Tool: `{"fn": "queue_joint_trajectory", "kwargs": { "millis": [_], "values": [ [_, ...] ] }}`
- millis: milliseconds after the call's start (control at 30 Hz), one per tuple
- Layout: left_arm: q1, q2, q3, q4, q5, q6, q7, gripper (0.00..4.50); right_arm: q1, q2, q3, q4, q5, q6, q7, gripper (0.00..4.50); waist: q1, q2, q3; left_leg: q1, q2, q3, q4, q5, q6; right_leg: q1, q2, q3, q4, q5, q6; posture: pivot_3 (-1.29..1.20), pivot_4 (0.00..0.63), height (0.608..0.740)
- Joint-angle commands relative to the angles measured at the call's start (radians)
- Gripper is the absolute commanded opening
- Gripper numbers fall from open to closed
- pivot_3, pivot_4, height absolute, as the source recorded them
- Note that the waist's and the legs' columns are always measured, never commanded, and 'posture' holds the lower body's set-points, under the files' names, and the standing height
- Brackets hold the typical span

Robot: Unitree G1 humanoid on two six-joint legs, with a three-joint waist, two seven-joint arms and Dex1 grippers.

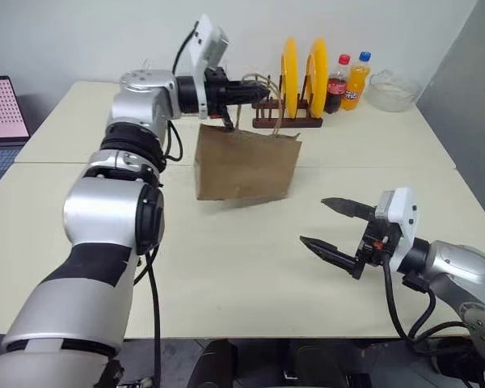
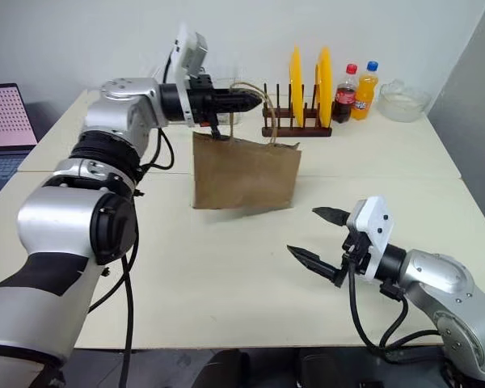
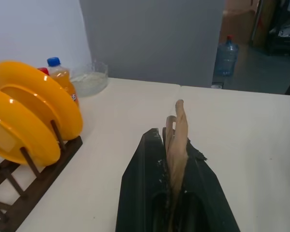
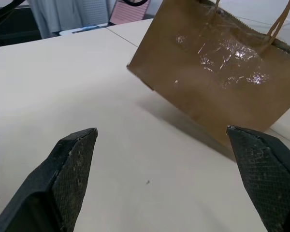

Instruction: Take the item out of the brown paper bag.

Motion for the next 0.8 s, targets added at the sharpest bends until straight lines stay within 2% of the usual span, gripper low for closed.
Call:
{"fn": "queue_joint_trajectory", "kwargs": {
  "millis": [33, 300, 600, 800],
  "values": [
    [-0.068, -0.020, 0.018, -0.005, 0.005, -0.050, 0.011, 0.04, 0.028, 0.002, -0.043, -0.062, 0.026, -0.005, -0.036, 4.50, 0.000, 0.000, 0.000, 0.000, 0.000, 0.000, 0.000, 0.000, 0.000, 0.000, 0.000, 0.000, 0.000, -0.002, 0.004, 0.00, 0.150, 0.740],
    [-0.058, -0.063, 0.003, 0.009, 0.054, -0.100, -0.004, 0.04, 0.083, 0.020, -0.078, -0.106, 0.056, 0.010, -0.126, 4.50, 0.000, 0.000, 0.000, 0.000, 0.000, 0.000, 0.003, 0.000, 0.000, 0.000, 0.000, 0.001, 0.003, -0.002, 0.004, 0.00, 0.150, 0.740],
    [-0.028, -0.039, -0.022, 0.022, 0.133, -0.175, 0.027, 0.04, 0.054, 0.036, -0.154, -0.135, 0.246, 0.010, -0.219, 4.50, 0.000, 0.000, 0.000, 0.001, 0.000, 0.002, 0.009, 0.000, 0.000, 0.000, 0.000, 0.002, 0.010, -0.003, 0.005, 0.00, 0.150, 0.740],
    [-0.018, -0.012, -0.046, 0.031, 0.192, -0.242, 0.084, 0.04, 0.030, 0.015, -0.160, -0.134, 0.333, 0.015, -0.278, 4.50, 0.000, 0.000, 0.000, 0.002, 0.000, 0.002, 0.009, 0.000, 0.000, 0.000, 0.000, 0.003, 0.011, -0.003, 0.005, 0.00, 0.150, 0.740]
  ]
}}
